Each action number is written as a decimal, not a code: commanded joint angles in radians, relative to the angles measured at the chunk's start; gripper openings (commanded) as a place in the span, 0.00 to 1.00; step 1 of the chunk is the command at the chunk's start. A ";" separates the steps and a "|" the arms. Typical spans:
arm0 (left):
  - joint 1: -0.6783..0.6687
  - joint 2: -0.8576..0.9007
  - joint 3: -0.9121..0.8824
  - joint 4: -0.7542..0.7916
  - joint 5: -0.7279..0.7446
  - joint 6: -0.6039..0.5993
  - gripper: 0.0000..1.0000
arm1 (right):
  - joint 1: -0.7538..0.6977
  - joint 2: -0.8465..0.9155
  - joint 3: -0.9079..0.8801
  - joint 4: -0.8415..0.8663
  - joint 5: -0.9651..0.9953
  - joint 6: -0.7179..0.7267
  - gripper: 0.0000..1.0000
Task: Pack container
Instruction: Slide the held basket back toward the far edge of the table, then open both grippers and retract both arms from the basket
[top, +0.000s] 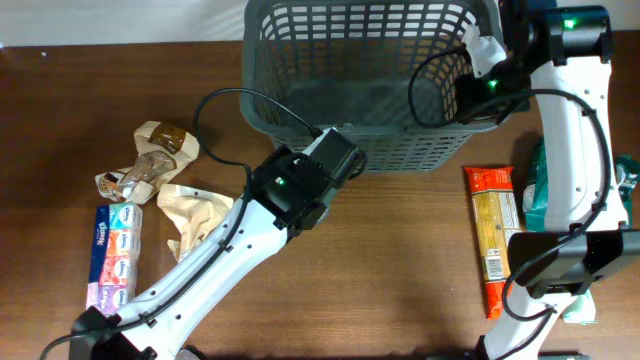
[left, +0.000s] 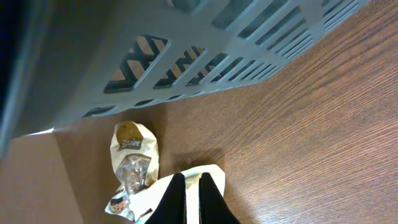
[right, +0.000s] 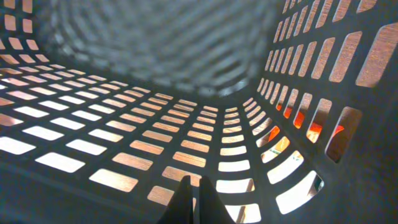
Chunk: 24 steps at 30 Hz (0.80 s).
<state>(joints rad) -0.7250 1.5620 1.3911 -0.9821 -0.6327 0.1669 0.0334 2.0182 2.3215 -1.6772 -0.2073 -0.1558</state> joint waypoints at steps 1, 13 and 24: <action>0.008 -0.007 0.008 0.013 -0.007 0.023 0.02 | 0.016 0.002 0.005 -0.015 -0.009 0.008 0.04; 0.008 -0.036 0.018 -0.040 0.004 0.003 0.02 | 0.050 -0.031 0.011 0.035 0.010 0.006 0.04; 0.008 -0.161 0.188 -0.350 0.000 -0.063 0.12 | 0.050 -0.068 0.180 0.027 0.010 0.000 0.87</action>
<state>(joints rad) -0.7250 1.4651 1.5040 -1.2751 -0.6289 0.1555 0.0788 2.0037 2.4256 -1.6459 -0.1993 -0.1593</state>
